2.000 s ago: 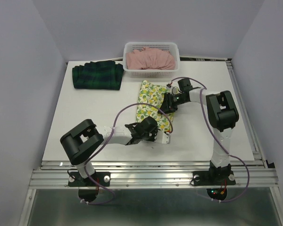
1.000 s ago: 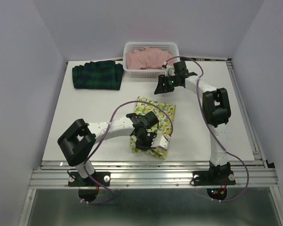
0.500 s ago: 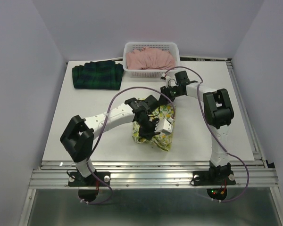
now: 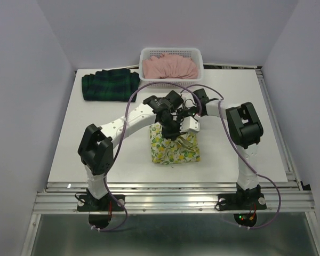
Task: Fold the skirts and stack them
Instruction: Fold the skirt
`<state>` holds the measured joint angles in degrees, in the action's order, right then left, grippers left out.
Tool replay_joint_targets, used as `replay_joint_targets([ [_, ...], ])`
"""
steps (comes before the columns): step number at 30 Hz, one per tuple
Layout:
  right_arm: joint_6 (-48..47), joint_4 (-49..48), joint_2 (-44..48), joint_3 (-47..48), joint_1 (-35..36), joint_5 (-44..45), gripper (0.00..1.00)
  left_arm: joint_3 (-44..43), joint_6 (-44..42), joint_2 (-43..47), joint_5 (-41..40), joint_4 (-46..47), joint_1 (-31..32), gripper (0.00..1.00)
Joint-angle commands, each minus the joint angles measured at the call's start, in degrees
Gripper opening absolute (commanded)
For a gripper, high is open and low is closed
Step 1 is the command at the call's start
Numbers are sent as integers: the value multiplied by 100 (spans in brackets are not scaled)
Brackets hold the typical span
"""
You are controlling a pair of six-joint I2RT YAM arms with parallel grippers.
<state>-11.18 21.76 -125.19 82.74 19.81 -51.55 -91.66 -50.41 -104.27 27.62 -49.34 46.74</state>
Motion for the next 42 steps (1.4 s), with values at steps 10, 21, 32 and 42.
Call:
replay_joint_targets([
  [10, -271, 549, -182, -505, 146, 488, 25, -406, -417, -717, -502, 636, -315, 4],
  [21, -297, 698, -287, -355, 146, 514, 25, -107, 565, 186, -828, 1901, -762, 54],
  [32, -271, 751, -349, -197, 146, 690, 25, 1629, 2746, 1496, -21, 2358, -877, 62],
  [42, -306, 918, -366, -162, 146, 725, 25, 2145, 2742, 1348, -353, 2844, -676, 71],
])
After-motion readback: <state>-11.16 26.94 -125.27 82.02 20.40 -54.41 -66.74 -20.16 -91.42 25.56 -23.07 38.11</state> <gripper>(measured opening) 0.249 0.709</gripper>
